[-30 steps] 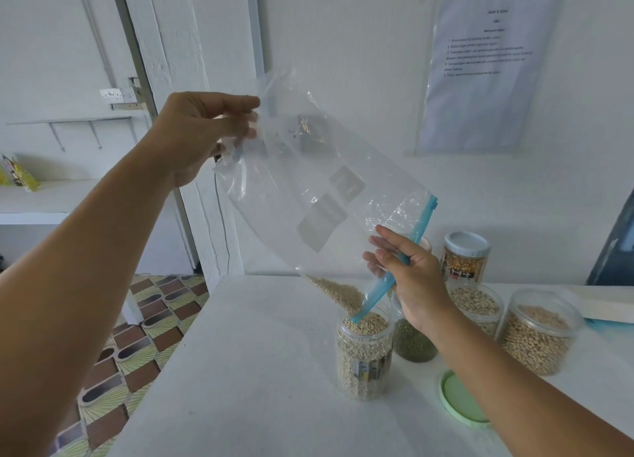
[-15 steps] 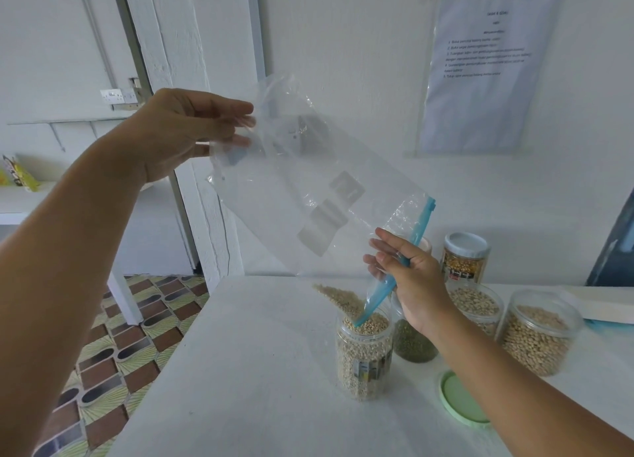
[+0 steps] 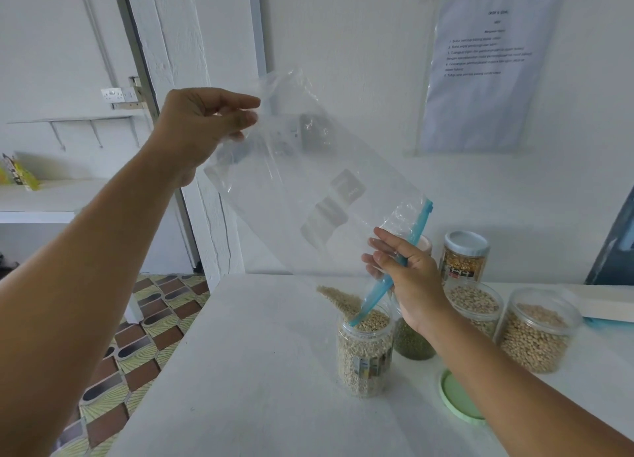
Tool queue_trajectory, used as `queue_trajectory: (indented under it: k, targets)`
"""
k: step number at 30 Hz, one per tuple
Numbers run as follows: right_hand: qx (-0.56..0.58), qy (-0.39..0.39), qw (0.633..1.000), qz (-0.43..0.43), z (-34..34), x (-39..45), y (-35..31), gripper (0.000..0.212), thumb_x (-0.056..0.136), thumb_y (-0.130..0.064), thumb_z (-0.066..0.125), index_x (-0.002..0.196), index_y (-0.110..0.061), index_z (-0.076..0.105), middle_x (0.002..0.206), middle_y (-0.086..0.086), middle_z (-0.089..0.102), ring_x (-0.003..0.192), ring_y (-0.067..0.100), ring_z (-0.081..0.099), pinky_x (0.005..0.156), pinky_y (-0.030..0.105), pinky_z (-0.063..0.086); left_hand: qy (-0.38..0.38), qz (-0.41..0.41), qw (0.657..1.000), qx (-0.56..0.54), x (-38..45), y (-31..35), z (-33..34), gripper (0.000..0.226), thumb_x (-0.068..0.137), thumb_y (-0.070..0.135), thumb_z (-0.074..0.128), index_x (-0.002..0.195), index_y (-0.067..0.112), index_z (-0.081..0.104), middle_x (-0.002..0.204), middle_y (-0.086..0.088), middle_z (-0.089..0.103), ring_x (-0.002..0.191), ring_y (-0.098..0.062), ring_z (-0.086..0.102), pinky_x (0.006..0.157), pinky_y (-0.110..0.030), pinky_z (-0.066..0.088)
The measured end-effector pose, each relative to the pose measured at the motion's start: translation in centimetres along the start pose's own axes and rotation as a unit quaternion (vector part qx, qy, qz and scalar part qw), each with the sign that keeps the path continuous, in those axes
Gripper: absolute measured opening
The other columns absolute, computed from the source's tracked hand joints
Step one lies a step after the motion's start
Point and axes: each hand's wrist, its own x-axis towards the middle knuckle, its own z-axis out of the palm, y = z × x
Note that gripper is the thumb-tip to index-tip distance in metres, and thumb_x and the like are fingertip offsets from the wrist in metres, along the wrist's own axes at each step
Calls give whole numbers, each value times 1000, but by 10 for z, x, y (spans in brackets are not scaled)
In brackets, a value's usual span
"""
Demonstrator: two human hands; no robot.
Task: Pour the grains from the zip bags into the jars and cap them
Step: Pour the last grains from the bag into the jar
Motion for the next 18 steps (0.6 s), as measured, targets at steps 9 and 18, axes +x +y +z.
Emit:
queue_trajectory:
  k: [9,18]
  targets:
    - [-54,-10,998,-10,-4,-1,3,48,87,2,78,127,-23,73,123,2,72,113,20,70,95,40,60,3,-7,1000,-22,-3,4,12,20,92,10,78,106,24,81,96,0,81,76,-15,72,88,-28,59]
    - [-102,-64,992,-25,-3,-5,8,35,91,8,71,104,-22,84,99,9,63,95,27,74,91,40,62,-1,-8,1000,-5,-9,-1,22,25,97,7,70,109,27,80,99,6,80,88,-12,73,95,-29,59]
